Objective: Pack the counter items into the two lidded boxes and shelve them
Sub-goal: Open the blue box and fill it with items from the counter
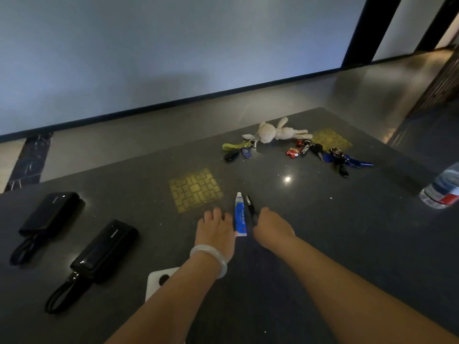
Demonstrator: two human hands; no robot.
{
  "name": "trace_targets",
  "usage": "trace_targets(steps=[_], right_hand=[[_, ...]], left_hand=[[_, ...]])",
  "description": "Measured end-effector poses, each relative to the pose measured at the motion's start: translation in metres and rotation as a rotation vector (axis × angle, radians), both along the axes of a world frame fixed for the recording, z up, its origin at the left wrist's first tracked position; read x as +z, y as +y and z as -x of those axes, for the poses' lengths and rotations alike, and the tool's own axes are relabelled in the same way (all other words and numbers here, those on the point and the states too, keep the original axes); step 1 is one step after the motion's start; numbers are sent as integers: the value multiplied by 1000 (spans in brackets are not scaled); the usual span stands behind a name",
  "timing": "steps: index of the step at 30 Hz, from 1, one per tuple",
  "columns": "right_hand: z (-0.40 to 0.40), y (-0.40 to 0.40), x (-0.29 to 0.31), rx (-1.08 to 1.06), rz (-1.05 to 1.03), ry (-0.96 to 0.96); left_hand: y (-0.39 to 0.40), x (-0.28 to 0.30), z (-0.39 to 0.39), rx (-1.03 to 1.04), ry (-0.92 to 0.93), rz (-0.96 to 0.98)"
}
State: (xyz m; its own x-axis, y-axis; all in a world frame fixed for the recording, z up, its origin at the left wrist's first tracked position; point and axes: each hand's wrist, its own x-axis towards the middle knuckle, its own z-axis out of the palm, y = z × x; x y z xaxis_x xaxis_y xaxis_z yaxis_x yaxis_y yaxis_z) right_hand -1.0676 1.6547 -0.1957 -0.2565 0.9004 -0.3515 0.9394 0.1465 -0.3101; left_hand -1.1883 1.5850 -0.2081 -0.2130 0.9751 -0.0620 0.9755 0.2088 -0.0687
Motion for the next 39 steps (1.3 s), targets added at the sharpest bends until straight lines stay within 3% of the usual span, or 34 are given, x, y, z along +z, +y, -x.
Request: trace_targets(steps=[11,17,22,29,39], right_hand=[[-40,-9,-1,-123,1,-51],[-58,-15,0,-110,-7,12],[-73,-27,3,-142,-24,22],[-118,-54,25,-239,-72,37],[-246,-110,76,-451,-187,96]], left_hand=[[47,2,-24,268,-200,-7],[43,-2,-29,336,-568,-29],[23,-2,-34,273,-620,-53],[-6,4,-58,199,-830,-204],[-14,47,-179,-152,-927,-151]])
